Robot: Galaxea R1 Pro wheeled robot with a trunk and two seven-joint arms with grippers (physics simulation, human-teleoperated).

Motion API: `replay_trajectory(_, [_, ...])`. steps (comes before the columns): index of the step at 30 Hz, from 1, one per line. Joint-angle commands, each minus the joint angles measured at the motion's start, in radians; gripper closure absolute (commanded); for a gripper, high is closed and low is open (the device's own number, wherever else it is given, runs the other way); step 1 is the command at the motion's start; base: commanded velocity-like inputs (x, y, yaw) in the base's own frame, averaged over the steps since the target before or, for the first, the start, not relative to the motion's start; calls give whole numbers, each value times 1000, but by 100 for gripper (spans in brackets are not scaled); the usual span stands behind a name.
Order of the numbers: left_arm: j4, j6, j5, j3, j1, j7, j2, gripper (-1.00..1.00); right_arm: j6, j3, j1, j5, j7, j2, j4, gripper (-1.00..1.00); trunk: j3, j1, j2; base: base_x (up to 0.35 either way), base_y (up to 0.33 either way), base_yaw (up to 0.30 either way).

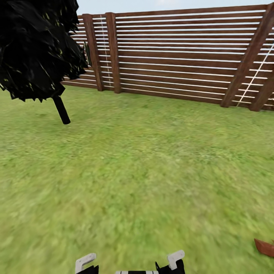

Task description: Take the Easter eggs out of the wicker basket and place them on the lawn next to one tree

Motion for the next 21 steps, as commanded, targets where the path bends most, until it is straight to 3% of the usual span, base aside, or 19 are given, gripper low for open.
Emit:
replay_trajectory(1, [-3,5,6,-1,0,5,0,-100,-3,2,-1,1,-1,0,1,-100,0,0,0,0,0,-293])
replay_trajectory(21, [-1,5,6,-1,0,4,1,-100,-3,2,-1,0,-1,0,1,-100,16,0,0,0,0,-288])
